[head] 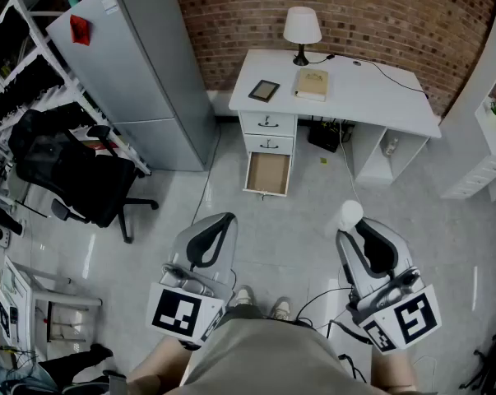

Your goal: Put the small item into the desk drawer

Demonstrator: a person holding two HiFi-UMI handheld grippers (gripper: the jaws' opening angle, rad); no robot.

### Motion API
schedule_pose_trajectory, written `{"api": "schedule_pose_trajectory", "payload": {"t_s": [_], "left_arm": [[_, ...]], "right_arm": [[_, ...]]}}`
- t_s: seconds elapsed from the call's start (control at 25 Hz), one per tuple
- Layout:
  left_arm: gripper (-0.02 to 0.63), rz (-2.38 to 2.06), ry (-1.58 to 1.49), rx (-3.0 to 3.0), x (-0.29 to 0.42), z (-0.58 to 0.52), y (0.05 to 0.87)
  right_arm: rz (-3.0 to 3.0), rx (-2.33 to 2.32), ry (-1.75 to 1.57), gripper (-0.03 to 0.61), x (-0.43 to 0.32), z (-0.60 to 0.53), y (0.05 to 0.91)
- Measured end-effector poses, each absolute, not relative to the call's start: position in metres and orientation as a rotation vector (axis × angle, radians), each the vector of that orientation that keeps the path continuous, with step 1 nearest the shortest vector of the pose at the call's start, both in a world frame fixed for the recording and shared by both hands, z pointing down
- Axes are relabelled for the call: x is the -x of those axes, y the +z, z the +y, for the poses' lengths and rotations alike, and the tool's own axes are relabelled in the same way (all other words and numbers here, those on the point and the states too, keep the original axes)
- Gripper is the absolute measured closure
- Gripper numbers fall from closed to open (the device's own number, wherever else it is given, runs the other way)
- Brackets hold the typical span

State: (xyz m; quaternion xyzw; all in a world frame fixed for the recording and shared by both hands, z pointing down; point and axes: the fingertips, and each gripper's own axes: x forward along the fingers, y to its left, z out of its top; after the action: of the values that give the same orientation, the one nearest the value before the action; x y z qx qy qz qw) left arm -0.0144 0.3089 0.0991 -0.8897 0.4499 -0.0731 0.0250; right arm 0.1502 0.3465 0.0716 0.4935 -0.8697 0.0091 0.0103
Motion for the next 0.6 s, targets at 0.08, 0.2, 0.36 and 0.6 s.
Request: {"api": "schedule_pose_trajectory", "payload": {"t_s": [0.08,0.2,0.36,0.6], "left_arm": [[0.611,1.387,-0.221,2.753,0.0151,0.3088,0.0993],[0.611,1.379,-0.221,2.755,0.0144,0.309,0.099],[0.611,1.376,-0.224,2.753,0.0123,0.3083,0.0984],[0.611,1.377,-0.248,2.751,0.0094,0.3072,0.1018]], "right_arm": [[-2.704,-1.557,0.048,0.476,-0.1509,0.3455,0.0746],[-2.701,-1.569,0.067,0.476,-0.1523,0.344,0.0766],[-2.71,-1.57,0.071,0.476,-0.1535,0.342,0.0755],[-2.716,-1.577,0.099,0.474,-0.1569,0.3396,0.0801]]}}
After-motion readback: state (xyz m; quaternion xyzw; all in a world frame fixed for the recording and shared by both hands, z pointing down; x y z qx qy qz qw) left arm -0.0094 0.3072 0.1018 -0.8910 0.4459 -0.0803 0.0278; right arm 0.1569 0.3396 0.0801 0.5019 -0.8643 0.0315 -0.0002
